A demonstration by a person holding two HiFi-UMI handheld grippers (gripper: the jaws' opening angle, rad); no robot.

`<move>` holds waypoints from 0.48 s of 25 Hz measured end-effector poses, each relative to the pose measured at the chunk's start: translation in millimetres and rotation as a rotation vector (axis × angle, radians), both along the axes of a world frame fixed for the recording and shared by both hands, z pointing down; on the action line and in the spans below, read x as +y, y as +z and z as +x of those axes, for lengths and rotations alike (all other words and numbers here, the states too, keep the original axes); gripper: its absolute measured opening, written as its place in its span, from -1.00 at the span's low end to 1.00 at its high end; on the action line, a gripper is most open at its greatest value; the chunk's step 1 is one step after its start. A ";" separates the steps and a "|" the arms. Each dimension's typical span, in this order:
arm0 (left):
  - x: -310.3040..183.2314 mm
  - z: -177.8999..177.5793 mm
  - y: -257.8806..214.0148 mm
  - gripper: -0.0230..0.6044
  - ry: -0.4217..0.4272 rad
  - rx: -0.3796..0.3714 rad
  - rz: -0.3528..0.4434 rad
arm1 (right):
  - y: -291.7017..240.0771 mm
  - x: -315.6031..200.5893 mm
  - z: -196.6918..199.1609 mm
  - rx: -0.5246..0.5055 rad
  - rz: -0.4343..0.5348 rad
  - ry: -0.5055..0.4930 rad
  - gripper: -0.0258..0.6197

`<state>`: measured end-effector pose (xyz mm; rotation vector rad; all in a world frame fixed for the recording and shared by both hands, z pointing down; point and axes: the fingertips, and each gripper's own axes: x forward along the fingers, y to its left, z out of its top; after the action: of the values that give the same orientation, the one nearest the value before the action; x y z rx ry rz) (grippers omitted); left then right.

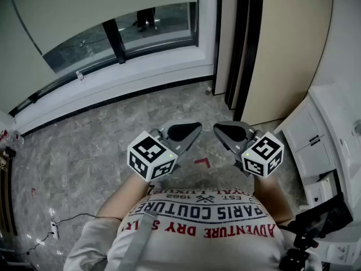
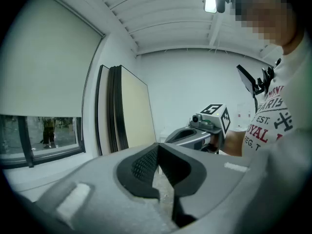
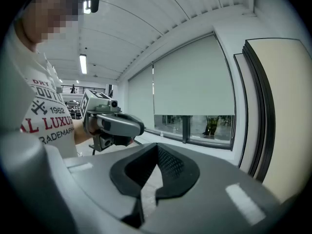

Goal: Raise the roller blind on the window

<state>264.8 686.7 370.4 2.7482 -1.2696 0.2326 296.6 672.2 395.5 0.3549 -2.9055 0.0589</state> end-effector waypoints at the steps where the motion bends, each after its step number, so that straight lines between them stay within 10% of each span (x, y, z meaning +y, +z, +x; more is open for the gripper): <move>1: 0.7 1.8 -0.5 -0.92 0.004 -0.003 0.000 | -1.2 -0.2 0.6 -0.006 -0.004 0.001 -0.92; 12: 3.1 13.9 -5.5 -0.92 0.028 0.002 0.002 | -8.1 0.0 9.5 -0.034 -0.035 0.012 -0.92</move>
<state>278.7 689.8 364.9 2.7688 -1.2327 0.2307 306.1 672.1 387.4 0.3691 -2.9316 0.1181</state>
